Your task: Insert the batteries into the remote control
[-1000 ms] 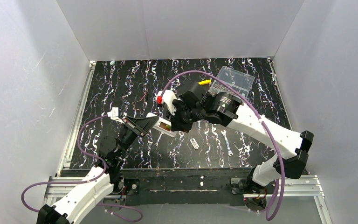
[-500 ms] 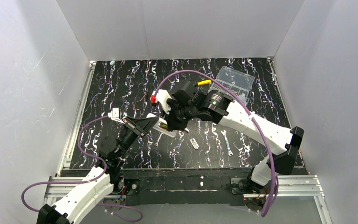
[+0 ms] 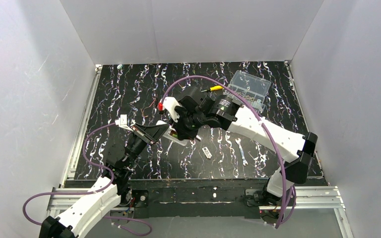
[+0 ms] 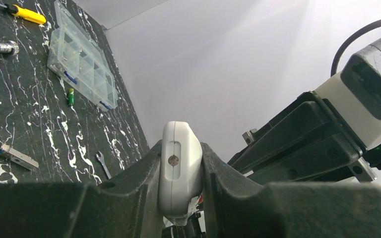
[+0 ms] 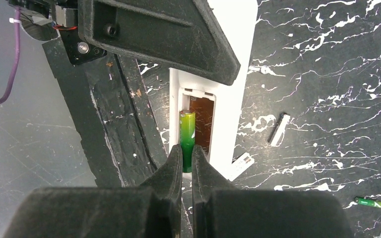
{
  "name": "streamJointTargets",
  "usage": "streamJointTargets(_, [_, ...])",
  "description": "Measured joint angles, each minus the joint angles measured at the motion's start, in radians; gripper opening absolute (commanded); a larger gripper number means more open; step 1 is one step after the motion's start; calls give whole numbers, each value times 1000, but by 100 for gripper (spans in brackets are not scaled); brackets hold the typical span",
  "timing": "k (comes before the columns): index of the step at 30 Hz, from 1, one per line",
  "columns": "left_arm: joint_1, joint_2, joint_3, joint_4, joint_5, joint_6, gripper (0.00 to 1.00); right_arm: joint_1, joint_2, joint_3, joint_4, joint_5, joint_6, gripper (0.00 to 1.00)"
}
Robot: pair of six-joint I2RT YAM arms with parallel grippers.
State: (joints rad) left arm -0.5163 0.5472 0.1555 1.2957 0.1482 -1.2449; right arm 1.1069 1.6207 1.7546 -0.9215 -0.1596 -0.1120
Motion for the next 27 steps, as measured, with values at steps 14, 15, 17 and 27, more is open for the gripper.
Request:
streamJointTargets(14, [0,11,0,-1,1,5,0,0,58,73,-56,5,31,1])
streamJointTargets(15, [0,13,0,-1,1,5,0,0,64,79,-61,6,33,1])
streamJointTargets(17, [0,15,0,-4,1,7,0,0,74,90,-75,8,37,1])
streamJointTargets(27, [0,21,0,-11,6,13,0,-3,100,117,-110,1,61,1])
